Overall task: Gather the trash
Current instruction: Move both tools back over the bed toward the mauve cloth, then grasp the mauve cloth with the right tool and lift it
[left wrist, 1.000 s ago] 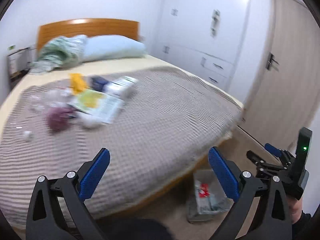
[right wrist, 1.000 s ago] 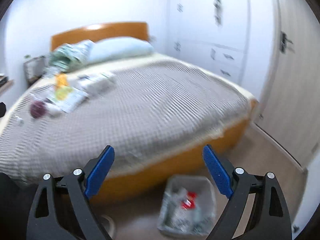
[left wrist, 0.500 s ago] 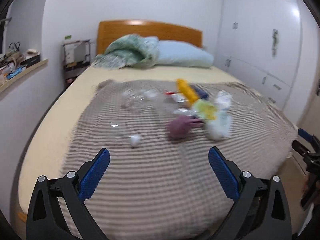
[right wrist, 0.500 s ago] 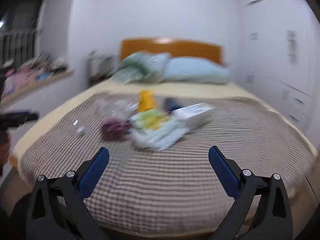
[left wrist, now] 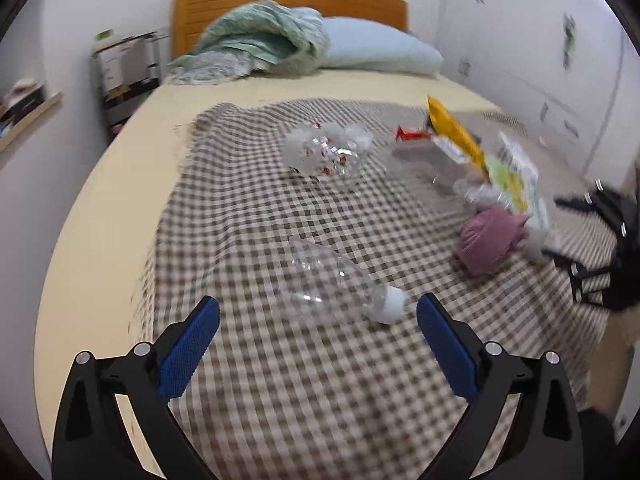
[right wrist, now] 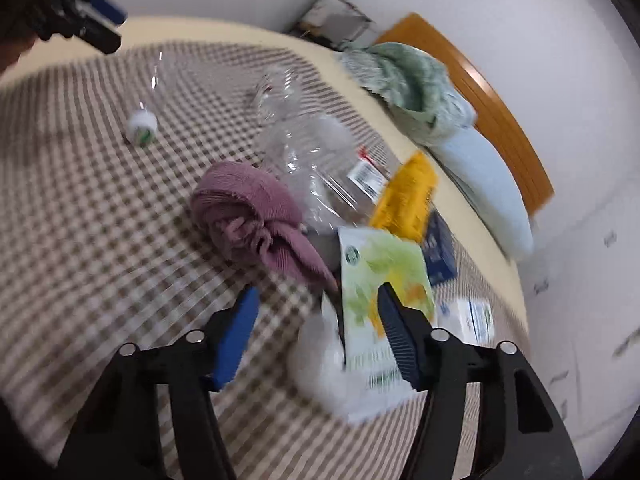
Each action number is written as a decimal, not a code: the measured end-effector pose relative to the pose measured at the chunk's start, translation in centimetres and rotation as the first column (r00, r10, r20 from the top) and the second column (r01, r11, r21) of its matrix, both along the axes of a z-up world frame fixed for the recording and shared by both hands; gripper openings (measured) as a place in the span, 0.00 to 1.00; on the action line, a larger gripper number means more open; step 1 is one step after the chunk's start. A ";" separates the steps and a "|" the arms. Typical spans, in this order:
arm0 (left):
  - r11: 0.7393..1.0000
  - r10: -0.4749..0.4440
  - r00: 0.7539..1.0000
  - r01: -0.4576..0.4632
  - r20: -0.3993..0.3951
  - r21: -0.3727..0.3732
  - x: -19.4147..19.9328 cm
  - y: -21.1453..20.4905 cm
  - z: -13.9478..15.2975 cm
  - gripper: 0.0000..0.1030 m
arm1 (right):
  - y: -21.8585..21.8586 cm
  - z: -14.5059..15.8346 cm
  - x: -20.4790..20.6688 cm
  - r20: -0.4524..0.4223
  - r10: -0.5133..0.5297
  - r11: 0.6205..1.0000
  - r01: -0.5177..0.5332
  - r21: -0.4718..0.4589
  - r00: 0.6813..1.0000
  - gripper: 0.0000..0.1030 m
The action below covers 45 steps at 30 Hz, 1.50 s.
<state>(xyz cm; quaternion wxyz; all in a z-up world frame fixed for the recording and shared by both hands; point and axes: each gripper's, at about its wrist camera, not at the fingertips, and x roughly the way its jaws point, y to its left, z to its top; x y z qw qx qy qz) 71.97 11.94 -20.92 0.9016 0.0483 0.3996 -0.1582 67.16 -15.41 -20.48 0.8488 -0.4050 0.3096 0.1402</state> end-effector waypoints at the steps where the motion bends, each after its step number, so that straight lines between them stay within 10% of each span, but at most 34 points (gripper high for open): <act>1: 1.000 -0.013 1.000 0.013 0.002 0.028 0.7 -0.1 -0.5 0.93 | 0.5 -0.6 0.9 -0.005 0.019 0.999 -0.019 -0.028 1.000 0.57; 6: 0.998 -0.058 0.997 0.058 -0.057 0.003 3.6 -0.5 -2.0 0.92 | 1.8 -2.5 3.2 -0.041 0.094 0.990 -0.098 -0.099 0.995 0.43; 8: 0.998 -0.065 0.993 0.062 -0.098 -0.033 4.4 -0.4 -2.6 0.79 | 1.9 -2.6 3.8 -0.073 0.098 0.992 -0.103 -0.068 0.993 0.15; 10: 0.996 -0.061 0.989 0.051 -0.136 -0.077 4.7 -0.3 -3.1 0.46 | 1.8 -2.1 4.1 -0.075 0.091 0.995 -0.093 -0.024 0.993 0.12; 19: 0.981 -0.075 0.980 0.039 -0.187 -0.191 -0.1 -1.3 0.4 0.01 | 0.5 3.6 0.6 -0.047 0.059 0.981 -0.049 0.185 0.997 0.06; 34: 0.977 -0.124 0.992 0.122 0.000 -0.174 -13.4 -12.0 15.7 0.00 | -15.8 16.5 -12.4 -0.014 -0.228 0.833 0.203 0.516 0.974 0.06; 40: 0.939 -0.303 0.953 0.300 0.006 -0.171 -18.9 -22.8 16.7 0.00 | -25.7 14.6 -20.5 -0.052 -0.407 0.776 0.374 0.508 0.912 0.06; 45: 0.854 -0.507 0.860 0.492 -0.061 -0.166 -23.1 -34.7 13.4 0.00 | -34.0 8.2 -27.6 -0.170 -0.554 0.682 0.561 0.469 0.815 0.06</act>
